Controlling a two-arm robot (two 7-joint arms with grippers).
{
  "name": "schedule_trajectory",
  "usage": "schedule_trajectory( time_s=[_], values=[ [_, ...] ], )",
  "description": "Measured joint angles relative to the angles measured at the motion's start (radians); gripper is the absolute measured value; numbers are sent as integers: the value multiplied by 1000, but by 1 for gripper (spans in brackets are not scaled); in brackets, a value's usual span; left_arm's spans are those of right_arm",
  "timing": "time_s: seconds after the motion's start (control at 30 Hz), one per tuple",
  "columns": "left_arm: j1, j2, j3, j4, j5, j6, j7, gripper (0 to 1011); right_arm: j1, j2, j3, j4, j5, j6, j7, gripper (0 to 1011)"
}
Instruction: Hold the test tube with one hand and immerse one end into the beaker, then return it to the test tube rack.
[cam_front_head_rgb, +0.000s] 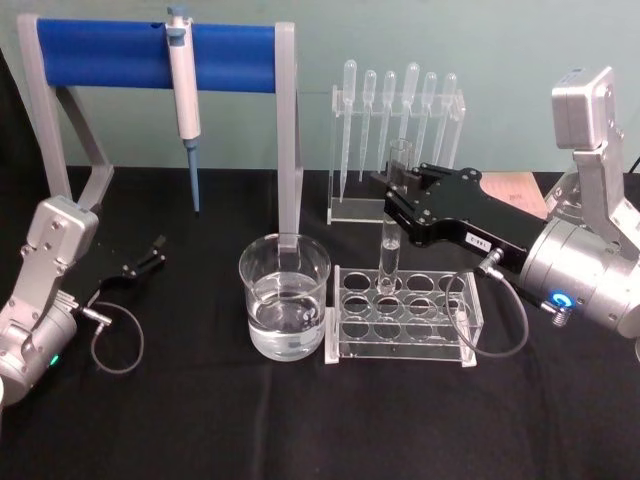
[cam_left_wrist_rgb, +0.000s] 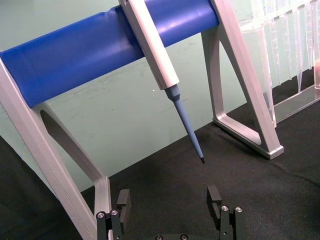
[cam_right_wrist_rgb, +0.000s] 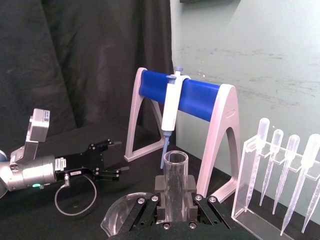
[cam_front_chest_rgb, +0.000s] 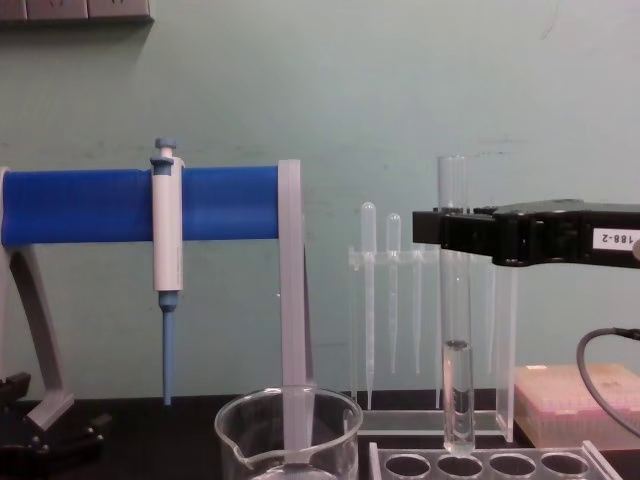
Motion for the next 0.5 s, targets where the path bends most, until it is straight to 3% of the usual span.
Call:
schedule_trajectory(
  time_s=[0.5],
  values=[
    [0,0,0,0,0,0,0,1000,1,-1,-1,2,-1,3,0,224]
  ],
)
